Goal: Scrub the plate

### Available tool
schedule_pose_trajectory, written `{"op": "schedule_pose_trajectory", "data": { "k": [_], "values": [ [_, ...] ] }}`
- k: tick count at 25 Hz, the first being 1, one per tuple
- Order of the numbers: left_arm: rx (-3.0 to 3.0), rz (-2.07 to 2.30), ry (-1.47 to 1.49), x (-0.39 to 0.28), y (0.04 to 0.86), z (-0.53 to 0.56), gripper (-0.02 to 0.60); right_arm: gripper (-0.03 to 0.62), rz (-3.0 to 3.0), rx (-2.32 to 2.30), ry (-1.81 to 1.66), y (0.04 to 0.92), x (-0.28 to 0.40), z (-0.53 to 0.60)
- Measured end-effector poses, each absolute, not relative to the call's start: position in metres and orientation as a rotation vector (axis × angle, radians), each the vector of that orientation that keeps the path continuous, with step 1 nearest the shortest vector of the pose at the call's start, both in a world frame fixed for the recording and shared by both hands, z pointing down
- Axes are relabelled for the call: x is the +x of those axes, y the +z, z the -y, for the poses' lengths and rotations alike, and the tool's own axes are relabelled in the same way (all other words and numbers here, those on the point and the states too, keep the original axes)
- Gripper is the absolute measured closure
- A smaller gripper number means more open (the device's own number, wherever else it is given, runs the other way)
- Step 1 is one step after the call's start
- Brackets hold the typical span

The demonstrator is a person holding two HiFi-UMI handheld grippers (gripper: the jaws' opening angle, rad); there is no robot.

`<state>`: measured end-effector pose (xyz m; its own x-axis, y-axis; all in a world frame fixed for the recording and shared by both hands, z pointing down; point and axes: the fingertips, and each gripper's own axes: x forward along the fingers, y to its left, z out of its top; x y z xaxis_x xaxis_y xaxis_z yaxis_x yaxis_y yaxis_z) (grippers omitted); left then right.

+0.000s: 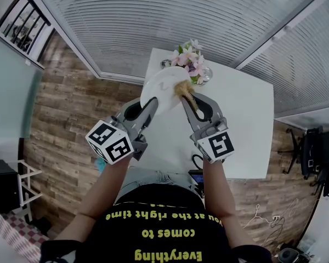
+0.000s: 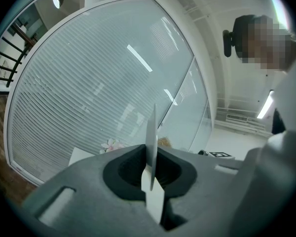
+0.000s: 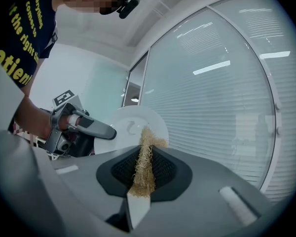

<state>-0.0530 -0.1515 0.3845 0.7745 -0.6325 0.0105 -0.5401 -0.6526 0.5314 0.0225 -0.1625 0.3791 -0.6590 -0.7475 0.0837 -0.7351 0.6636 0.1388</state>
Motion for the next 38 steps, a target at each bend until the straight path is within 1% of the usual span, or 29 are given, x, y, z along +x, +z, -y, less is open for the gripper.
{"op": "schedule_pose_trajectory", "data": {
  "k": [9,18,29,38],
  "values": [
    [2.464,0.902,-0.222,-0.055,0.38,0.153,0.561,0.551,2.733,1.233,-0.129,0.38,0.032,0.166],
    [2.455,0.919,-0.221,-0.058,0.383,0.154,0.561,0.551,2.764,1.108,-0.085,0.392,0.007,0.153],
    [2.446,0.936,-0.224,-0.06,0.383,0.154,0.561,0.551,2.835,0.849,-0.195,0.392,-0.037,0.122],
    [2.436,0.95,-0.237,-0.062,0.383,0.155,0.561,0.551,2.818,0.664,-0.219,0.399,-0.049,0.102]
  ]
}}
